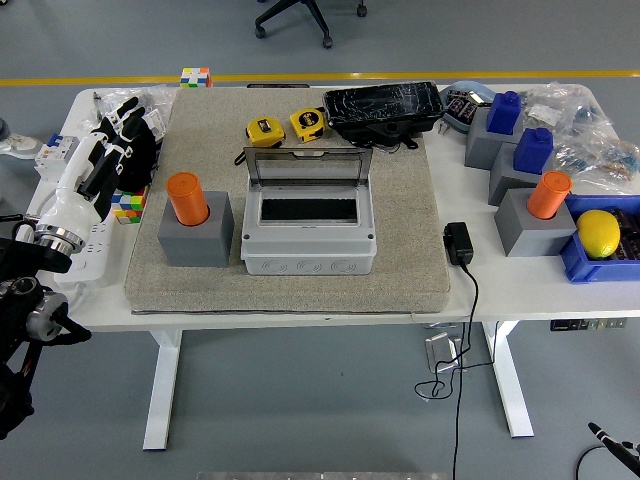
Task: Fetch the battery,place it into the box,close the lid of the box
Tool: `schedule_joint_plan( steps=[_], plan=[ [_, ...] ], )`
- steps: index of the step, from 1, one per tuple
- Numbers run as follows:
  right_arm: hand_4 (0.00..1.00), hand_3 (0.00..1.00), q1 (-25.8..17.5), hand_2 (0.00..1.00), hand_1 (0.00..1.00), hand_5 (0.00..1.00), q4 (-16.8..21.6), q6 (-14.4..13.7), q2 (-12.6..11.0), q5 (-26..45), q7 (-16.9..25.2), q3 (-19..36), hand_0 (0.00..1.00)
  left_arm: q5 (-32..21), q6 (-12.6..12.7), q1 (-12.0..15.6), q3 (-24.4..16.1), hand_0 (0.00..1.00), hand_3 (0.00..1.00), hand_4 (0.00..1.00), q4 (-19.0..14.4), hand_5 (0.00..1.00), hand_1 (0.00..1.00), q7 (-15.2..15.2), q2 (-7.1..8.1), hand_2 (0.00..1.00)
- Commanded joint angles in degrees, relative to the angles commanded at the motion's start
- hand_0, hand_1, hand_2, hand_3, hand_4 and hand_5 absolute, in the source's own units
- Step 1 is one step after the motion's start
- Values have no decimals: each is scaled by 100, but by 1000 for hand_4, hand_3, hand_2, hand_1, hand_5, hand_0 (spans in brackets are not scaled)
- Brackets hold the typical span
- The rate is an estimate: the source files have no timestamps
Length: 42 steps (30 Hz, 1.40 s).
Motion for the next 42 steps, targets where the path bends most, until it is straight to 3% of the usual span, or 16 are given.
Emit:
schedule_joint_plan(
  steps=[5, 6, 13, 24, 25, 30, 31, 36, 37, 41, 42],
  plan=[
    [998, 958, 15, 879, 919, 998, 0, -2, -9, 69, 3, -86, 929, 139, 35, -67, 33, 852, 853, 998, 86, 824, 898, -6, -36, 854],
    [998, 957, 16, 873, 917, 998, 0, -2, -11, 81, 3, -100, 930, 182, 32, -73, 48, 861, 855, 998, 88, 750, 908, -1, -36, 871],
    [998, 957, -14, 871, 915, 998, 0, 4, -12, 28, -16, -72, 925, 356, 52, -79, 149, 877, 857, 998, 118, 747, 920, 13, -48, 884],
    [998, 956, 5, 869, 913, 998, 0, -2, -23, 58, -12, -107, 925, 346, 103, -195, 205, 862, 861, 998, 453, 777, 917, -53, -131, 890],
    [998, 955, 5, 868, 912, 998, 0, -1, -23, 51, -16, -98, 924, 374, 114, -195, 216, 779, 852, 998, 467, 640, 855, -66, -142, 841],
    [998, 955, 6, 868, 912, 998, 0, -5, -24, 74, -10, -107, 924, 627, 205, -181, 214, 779, 852, 998, 440, 640, 855, -35, -158, 841],
    [998, 954, 5, 865, 911, 998, 0, -5, -25, 55, -13, -88, 924, 662, 217, -182, 213, 746, 850, 998, 435, 446, 842, -30, -163, 828],
    [998, 954, -1, 865, 911, 998, 0, -6, -25, 29, -16, -57, 924, 726, 255, -177, 224, 746, 850, 998, 405, 446, 842, -29, -199, 828],
    [998, 954, 1, 864, 910, 998, 0, -7, -26, 30, -15, -55, 924, 728, 257, -174, 232, 746, 851, 998, 401, 398, 840, -31, -207, 839],
    [998, 954, 2, 864, 910, 998, 0, -8, -28, 62, -12, -84, 924, 818, 273, -165, 231, 746, 851, 998, 397, 398, 840, -1, -255, 839],
    [998, 953, 0, 857, 907, 998, 0, -7, -26, 60, -13, -79, 923, 849, 274, -164, 229, 775, 875, 998, 402, 350, 857, 14, -270, 859]
  ],
)
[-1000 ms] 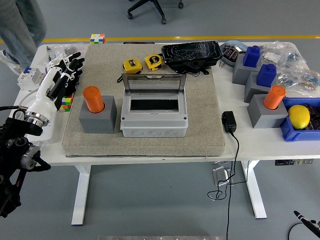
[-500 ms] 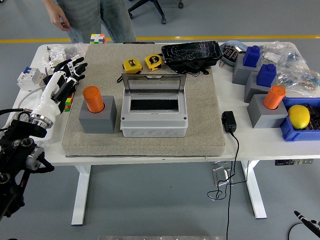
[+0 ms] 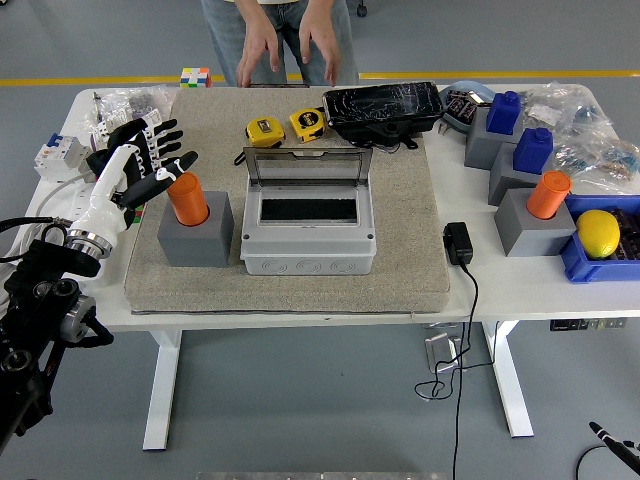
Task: Fetch the battery,place it into the box,close the lid of the box
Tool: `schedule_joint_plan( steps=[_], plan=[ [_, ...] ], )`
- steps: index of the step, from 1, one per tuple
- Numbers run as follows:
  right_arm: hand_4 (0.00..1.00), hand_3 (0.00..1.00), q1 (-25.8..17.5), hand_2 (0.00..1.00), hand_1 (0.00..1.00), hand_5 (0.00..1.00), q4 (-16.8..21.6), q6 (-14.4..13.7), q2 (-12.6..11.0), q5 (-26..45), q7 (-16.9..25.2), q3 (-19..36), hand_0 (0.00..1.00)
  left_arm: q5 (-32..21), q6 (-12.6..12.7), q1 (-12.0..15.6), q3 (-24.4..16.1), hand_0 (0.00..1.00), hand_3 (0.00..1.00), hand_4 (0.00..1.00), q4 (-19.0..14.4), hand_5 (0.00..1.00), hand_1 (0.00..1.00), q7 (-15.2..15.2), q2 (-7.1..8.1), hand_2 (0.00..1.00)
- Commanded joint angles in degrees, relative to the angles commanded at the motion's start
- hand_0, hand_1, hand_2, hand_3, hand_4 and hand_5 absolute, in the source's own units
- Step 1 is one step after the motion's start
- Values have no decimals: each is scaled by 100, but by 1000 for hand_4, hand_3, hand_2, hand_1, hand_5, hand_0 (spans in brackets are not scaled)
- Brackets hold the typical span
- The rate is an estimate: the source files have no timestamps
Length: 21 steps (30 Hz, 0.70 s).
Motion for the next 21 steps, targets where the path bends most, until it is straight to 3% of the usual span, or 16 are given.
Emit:
schedule_joint_plan(
  steps=[18, 19, 21],
  plan=[
    [998, 952, -29, 850, 902, 998, 0, 16, 39, 38, -18, -16, 920, -173, -101, -25, 146, 823, 883, 998, 218, 433, 896, -33, -196, 872],
    [998, 951, -29, 849, 901, 998, 0, 16, 48, 47, -18, -24, 918, -195, -98, -26, 162, 831, 881, 998, 234, 500, 894, -41, -227, 868],
    [998, 951, -27, 849, 901, 998, 0, 15, 58, 70, -14, -52, 918, -220, -106, -24, 185, 831, 881, 998, 260, 500, 894, -48, -268, 868]
  ],
)
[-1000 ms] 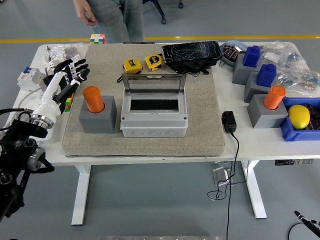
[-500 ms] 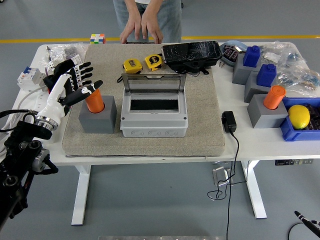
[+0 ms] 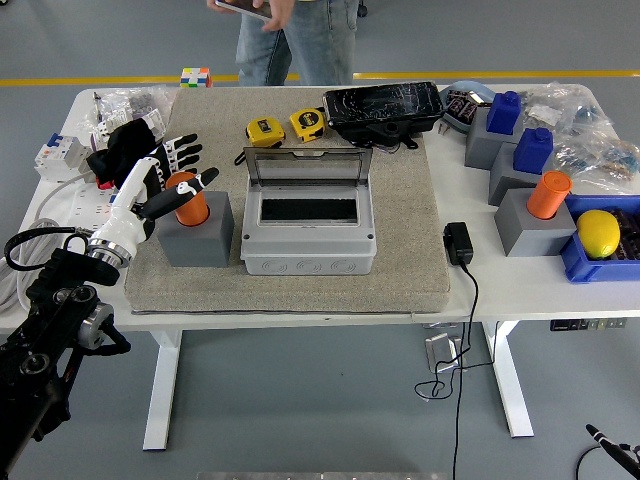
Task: Fetch the battery,place it into the box,close the lid of the box
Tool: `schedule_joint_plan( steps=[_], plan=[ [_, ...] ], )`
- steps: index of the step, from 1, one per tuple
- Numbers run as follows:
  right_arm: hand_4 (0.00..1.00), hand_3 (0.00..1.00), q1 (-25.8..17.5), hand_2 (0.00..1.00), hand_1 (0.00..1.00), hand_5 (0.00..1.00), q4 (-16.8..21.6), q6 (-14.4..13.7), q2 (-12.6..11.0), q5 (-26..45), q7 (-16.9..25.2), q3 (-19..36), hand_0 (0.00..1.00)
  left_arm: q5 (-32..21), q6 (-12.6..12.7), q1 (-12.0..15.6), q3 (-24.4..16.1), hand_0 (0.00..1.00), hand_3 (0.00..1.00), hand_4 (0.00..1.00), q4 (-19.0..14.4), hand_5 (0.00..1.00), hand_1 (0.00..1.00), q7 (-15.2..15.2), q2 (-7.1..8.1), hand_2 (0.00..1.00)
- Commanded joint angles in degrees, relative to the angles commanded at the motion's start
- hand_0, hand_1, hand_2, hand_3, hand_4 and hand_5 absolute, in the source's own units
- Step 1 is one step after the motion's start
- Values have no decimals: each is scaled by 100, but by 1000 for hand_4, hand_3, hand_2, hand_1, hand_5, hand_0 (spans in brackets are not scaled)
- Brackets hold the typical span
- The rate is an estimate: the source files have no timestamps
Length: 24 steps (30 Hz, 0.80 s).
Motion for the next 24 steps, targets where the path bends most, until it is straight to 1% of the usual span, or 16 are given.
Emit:
schedule_joint_plan(
  steps=[3, 4, 6, 9, 10, 15, 16, 21, 22, 24],
  plan=[
    [998, 951, 14, 849, 901, 998, 0, 3, 14, 33, 0, -41, 918, -40, -10, -21, 56, 831, 881, 998, 95, 500, 894, -18, -56, 868],
    [998, 949, 18, 848, 899, 998, 0, 2, 14, 57, 4, -69, 918, -50, -6, -37, 66, 816, 874, 998, 126, 497, 889, -28, -64, 861],
    [998, 949, 24, 848, 899, 998, 0, 0, 10, 79, 8, -97, 918, -56, 7, -72, 74, 816, 874, 998, 167, 497, 889, -42, -63, 861],
    [998, 949, 25, 848, 899, 998, 0, 1, -1, 69, 7, -92, 918, -61, 58, -138, 105, 816, 874, 998, 222, 497, 889, -65, -22, 861],
    [998, 949, 23, 846, 897, 998, 0, 1, -4, 69, 7, -94, 917, -66, 68, -155, 117, 806, 869, 998, 237, 461, 880, -71, -9, 847],
    [998, 949, 17, 846, 897, 998, 0, 5, -11, 45, 3, -81, 917, -24, 174, -311, 160, 806, 869, 998, 423, 461, 880, -102, 62, 847],
    [998, 949, 22, 845, 896, 998, 0, 5, -12, 73, 8, -111, 916, 9, 193, -338, 158, 795, 858, 998, 470, 443, 874, -103, 70, 832],
    [998, 949, 35, 845, 896, 998, 0, -4, -7, 164, 21, -204, 916, 98, 234, -360, 166, 795, 858, 998, 565, 443, 874, -97, 62, 832],
    [998, 947, 34, 843, 894, 998, 0, -4, -6, 157, 20, -197, 916, 105, 230, -357, 165, 772, 859, 998, 568, 323, 863, -95, 56, 826],
    [998, 947, 26, 843, 894, 998, 0, -6, -8, 135, 17, -174, 916, 158, 243, -348, 167, 772, 859, 998, 552, 323, 863, -88, 41, 826]
  ],
)
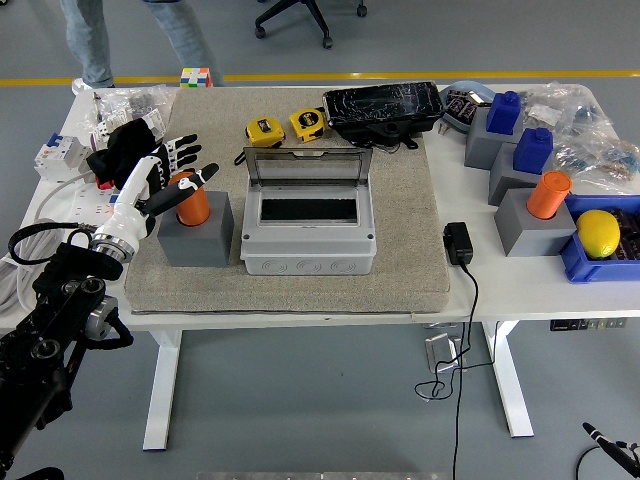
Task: Fetch the battery,place it into the box,close the lid of the box
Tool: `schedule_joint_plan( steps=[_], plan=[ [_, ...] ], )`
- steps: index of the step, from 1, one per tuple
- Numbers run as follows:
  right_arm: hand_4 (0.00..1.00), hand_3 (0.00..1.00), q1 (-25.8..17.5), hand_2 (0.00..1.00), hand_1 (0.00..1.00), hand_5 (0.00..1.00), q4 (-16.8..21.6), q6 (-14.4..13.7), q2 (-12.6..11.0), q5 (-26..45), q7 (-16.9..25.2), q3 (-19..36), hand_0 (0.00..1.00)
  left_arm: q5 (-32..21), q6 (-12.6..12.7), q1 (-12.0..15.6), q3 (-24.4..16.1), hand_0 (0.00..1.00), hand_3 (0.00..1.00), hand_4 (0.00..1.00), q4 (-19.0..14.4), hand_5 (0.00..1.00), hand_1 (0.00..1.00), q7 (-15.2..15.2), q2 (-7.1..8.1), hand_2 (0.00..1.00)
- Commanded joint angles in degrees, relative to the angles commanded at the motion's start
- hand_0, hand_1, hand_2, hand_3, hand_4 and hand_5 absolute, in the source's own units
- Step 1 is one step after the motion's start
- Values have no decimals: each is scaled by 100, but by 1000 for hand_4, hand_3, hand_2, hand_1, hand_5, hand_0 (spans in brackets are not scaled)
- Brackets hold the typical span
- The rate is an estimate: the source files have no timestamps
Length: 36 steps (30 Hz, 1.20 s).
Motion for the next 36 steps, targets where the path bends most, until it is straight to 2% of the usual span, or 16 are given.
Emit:
schedule_joint_plan(
  steps=[3, 4, 14, 36],
  plan=[
    [998, 947, -8, 843, 894, 998, 0, -3, -1, -22, -4, 27, 916, 20, -5, 14, 4, 772, 859, 998, -48, 323, 863, 4, -18, 826],
    [998, 946, -9, 842, 894, 998, 0, -3, -1, -17, -4, 27, 913, 42, -10, 22, 3, 747, 868, 998, -74, 208, 858, 11, -25, 829],
    [998, 944, 16, 837, 894, 998, 0, -6, 3, 41, 2, -18, 914, 163, 97, -2, 35, 750, 867, 998, -162, 199, 858, 33, -79, 831],
    [998, 934, 24, 832, 892, 998, 0, 3, -8, 39, 8, 29, 913, 237, 265, -17, 31, 773, 847, 998, -32, 204, 856, -1, -219, 811]
  ],
)
